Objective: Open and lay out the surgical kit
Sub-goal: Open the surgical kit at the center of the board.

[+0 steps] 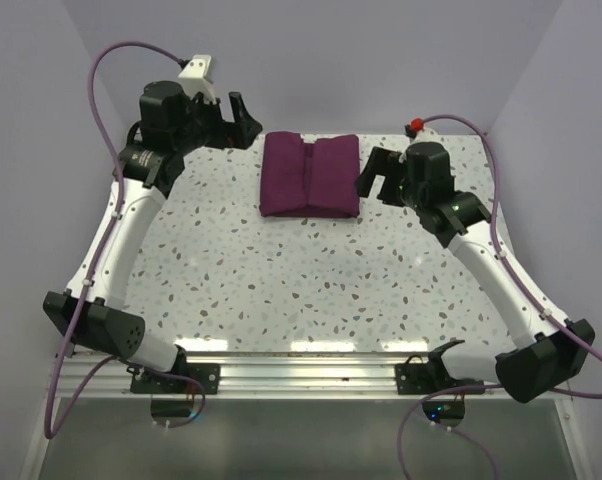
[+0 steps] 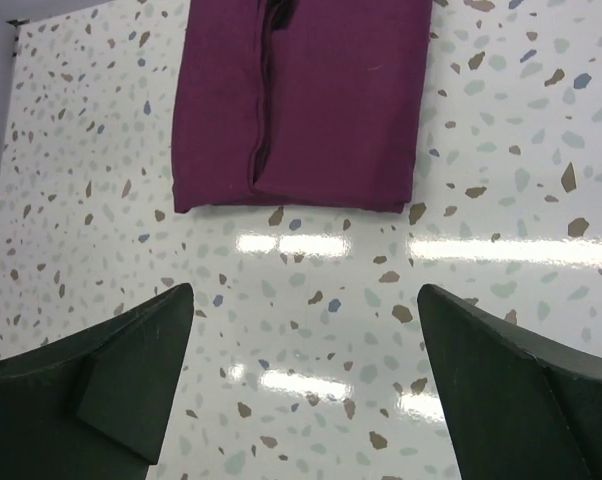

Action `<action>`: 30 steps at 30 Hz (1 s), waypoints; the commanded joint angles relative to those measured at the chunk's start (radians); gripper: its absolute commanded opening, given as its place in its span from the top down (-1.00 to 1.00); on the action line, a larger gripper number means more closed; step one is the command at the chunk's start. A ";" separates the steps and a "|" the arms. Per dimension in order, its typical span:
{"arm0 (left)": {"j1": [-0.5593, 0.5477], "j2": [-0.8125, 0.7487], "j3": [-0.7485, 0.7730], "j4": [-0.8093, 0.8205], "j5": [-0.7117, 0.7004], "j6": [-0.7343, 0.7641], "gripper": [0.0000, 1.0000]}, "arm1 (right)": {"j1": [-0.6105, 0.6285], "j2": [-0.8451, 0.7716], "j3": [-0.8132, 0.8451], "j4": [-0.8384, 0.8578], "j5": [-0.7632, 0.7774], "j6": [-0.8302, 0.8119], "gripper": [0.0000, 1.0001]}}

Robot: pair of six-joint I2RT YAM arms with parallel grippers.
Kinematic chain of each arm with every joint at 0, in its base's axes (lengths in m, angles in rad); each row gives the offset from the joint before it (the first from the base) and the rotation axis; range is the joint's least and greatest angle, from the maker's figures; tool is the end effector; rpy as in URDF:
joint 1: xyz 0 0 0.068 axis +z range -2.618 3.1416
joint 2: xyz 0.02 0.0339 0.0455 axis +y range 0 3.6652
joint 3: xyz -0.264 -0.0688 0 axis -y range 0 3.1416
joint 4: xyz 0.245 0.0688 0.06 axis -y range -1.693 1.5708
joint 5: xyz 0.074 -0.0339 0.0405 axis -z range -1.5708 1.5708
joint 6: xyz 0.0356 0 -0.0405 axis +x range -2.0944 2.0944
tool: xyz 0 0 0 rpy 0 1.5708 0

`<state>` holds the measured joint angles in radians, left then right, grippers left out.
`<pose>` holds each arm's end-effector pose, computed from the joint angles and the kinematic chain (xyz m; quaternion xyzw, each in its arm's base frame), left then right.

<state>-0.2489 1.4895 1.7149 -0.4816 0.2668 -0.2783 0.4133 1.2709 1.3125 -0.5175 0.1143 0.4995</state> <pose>0.3163 -0.0901 0.4624 0.0697 0.7857 -0.2594 0.5572 0.2594 0.1093 0.3857 0.0664 0.8504 0.1852 0.4880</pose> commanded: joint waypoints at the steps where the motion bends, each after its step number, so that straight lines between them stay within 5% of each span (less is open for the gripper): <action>1: 0.003 0.003 0.073 -0.044 0.012 -0.022 -0.99 | 0.002 -0.002 0.033 -0.056 0.004 -0.019 -0.97; 4: 0.017 0.003 0.083 -0.004 0.139 -0.087 -0.99 | 0.002 -0.016 0.015 -0.056 -0.002 -0.007 -0.97; 6: 0.037 -0.073 -0.218 0.358 0.345 -0.177 -0.99 | 0.001 -0.021 -0.012 -0.053 -0.001 0.010 -0.97; 8: 0.046 -0.031 -0.310 0.423 0.310 -0.275 -0.99 | 0.002 -0.024 -0.033 -0.052 -0.004 0.022 -0.97; 12: -0.110 0.074 -0.164 0.111 -0.171 -0.020 -0.99 | 0.001 -0.045 -0.051 -0.081 -0.007 0.042 -0.97; 15: -0.203 0.141 -0.127 0.040 -0.377 0.082 -0.99 | 0.001 -0.090 -0.108 -0.072 -0.007 0.056 -0.97; 20: -0.277 0.300 -0.072 -0.043 -0.492 0.122 -0.75 | 0.001 -0.119 -0.157 -0.105 0.001 0.056 -0.97; 30: -0.388 0.489 -0.006 -0.023 -0.673 0.186 -0.75 | 0.001 -0.171 -0.187 -0.136 0.031 0.037 -0.97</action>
<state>-0.6209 1.9591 1.6573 -0.5198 -0.3305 -0.1345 0.4133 1.1248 1.1358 -0.6380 0.1238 0.5426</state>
